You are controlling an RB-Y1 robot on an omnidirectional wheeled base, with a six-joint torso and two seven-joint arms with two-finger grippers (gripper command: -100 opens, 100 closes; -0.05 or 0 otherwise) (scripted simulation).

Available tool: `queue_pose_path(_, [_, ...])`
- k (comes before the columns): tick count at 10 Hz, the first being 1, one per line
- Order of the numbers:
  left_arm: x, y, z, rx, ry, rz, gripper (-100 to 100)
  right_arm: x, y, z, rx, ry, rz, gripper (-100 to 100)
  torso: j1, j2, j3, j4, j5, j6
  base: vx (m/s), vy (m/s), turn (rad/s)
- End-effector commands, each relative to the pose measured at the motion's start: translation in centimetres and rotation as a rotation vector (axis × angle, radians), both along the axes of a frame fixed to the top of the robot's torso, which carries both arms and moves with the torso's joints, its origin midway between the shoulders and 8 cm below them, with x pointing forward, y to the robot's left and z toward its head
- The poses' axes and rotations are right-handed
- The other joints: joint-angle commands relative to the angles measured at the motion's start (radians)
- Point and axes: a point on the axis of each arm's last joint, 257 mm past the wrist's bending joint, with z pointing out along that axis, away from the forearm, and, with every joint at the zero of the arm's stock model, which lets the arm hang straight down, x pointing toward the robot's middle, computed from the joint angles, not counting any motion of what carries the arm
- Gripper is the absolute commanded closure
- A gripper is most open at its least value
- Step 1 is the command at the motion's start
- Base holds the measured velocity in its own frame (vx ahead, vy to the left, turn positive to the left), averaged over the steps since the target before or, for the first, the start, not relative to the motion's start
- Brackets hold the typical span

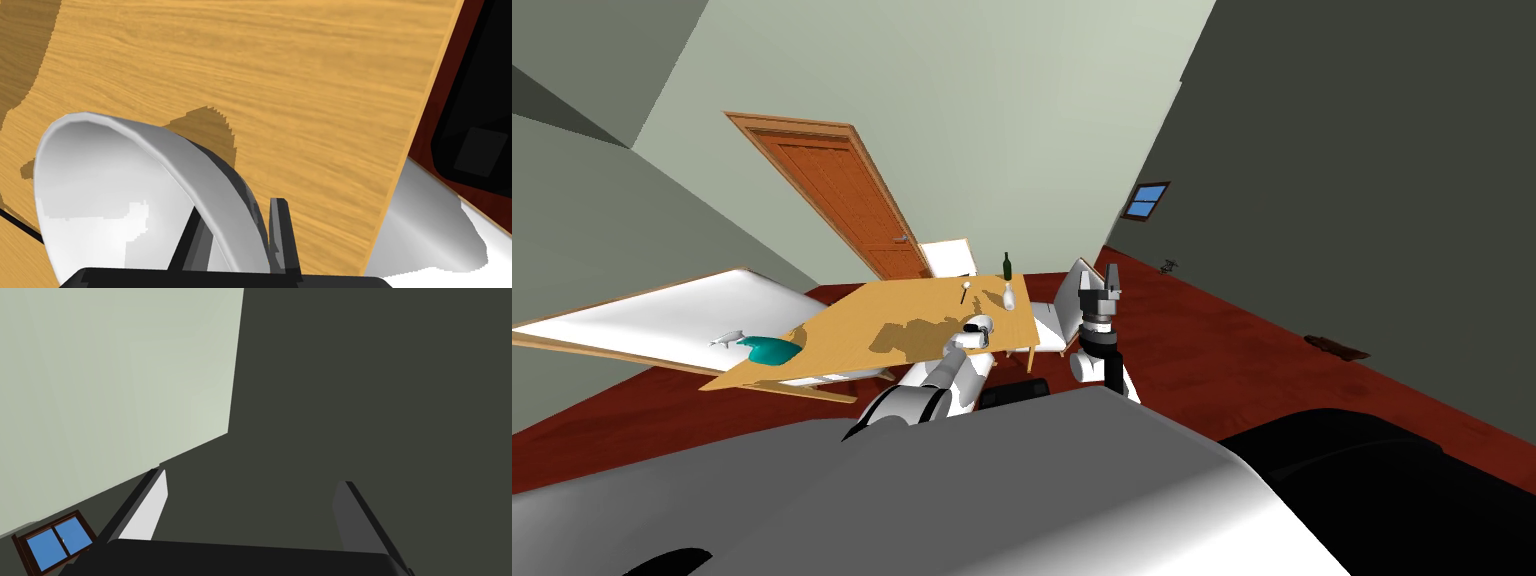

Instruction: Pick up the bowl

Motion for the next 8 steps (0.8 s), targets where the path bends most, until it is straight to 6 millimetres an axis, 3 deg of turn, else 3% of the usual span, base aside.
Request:
queue_pose_path(1, [0.0, 0.0, 0.0, 0.000, 0.000, 0.000, 100, 0.0, 0.0, 0.0, 0.000, 0.000, 0.000, 0, 0.000, 0.000, 0.000, 0.000, 0.000, 0.000, 0.000, 0.000, 0.000])
queue_pose_path(3, [0.0, 0.0, 0.0, -0.001, -0.001, 0.002, 100, 0.0, 0.0, 0.0, 0.000, 0.000, 0.000, 0, 0.000, 0.000, 0.000, 0.000, 0.000, 0.000, 0.000, 0.000, 0.000])
queue_pose_path(4, [0.0, 0.0, 0.0, -0.002, -0.001, 0.002, 0, 0.0, 0.0, 0.0, 0.000, 0.000, 0.000, 0, 0.000, 0.000, 0.000, 0.000, 0.000, 0.001, 0.000, 0.000, 0.000])
queue_pose_path(5, [0.5, -0.3, 0.7, 0.001, 0.003, -0.005, 100, 0.0, 0.0, 0.0, 0.000, 0.000, 0.000, 0, 0.000, 0.000, 0.000, 0.000, 0.000, 0.001, -0.011, 0.017, -0.034])
queue_pose_path(7, [0.7, -0.4, 1.2, 0.000, -0.001, -0.004, 100, 0.0, 0.0, 0.0, 0.000, 0.000, 0.000, 0, 0.000, 0.003, 0.002, 0.001, -0.001, 0.001, -0.030, 0.014, -0.012])
queue_pose_path(8, [0.7, -0.4, 1.2, 0.000, 0.001, -0.004, 0, 0.0, 0.0, 0.0, 0.000, 0.000, 0.000, 0, 0.000, 0.002, 0.001, 0.001, -0.001, 0.001, 0.000, 0.000, 0.000])
